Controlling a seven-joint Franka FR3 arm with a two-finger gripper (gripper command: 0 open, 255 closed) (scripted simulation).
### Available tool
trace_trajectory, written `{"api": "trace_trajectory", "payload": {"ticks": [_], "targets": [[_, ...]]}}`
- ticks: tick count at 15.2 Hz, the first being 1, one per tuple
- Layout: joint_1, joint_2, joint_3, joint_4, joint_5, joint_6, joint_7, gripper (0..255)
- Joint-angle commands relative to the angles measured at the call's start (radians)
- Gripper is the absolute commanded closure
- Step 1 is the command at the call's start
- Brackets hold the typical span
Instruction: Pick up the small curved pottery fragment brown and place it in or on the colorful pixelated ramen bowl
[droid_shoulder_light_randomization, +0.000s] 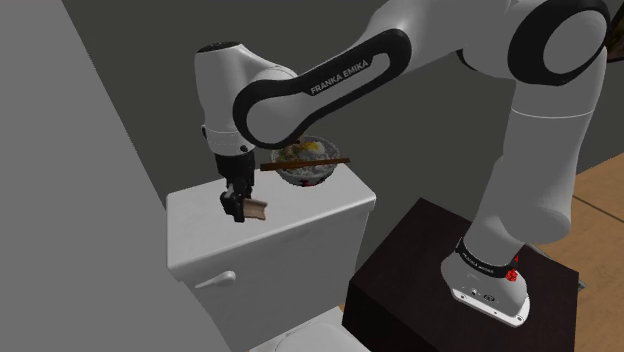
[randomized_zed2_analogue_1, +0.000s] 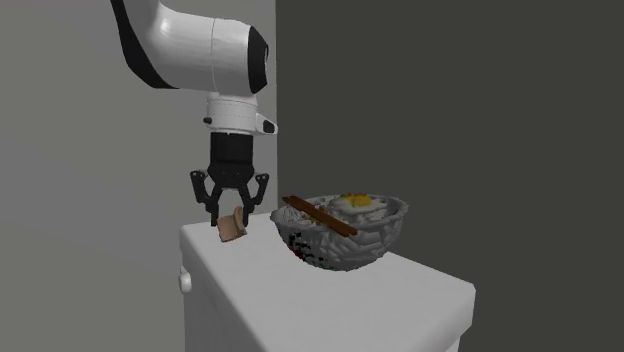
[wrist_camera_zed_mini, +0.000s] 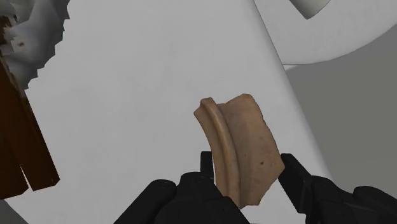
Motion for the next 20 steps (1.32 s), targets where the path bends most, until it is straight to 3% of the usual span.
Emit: {"api": "trace_trajectory", "payload": {"ticks": [1, 20], "targets": [[0.000, -0.011, 0.002, 0.016, 0.005, -0.026, 0.000, 255], [0.003, -0.039, 0.009, 0.238, 0.020, -0.273, -0.002, 255]]}}
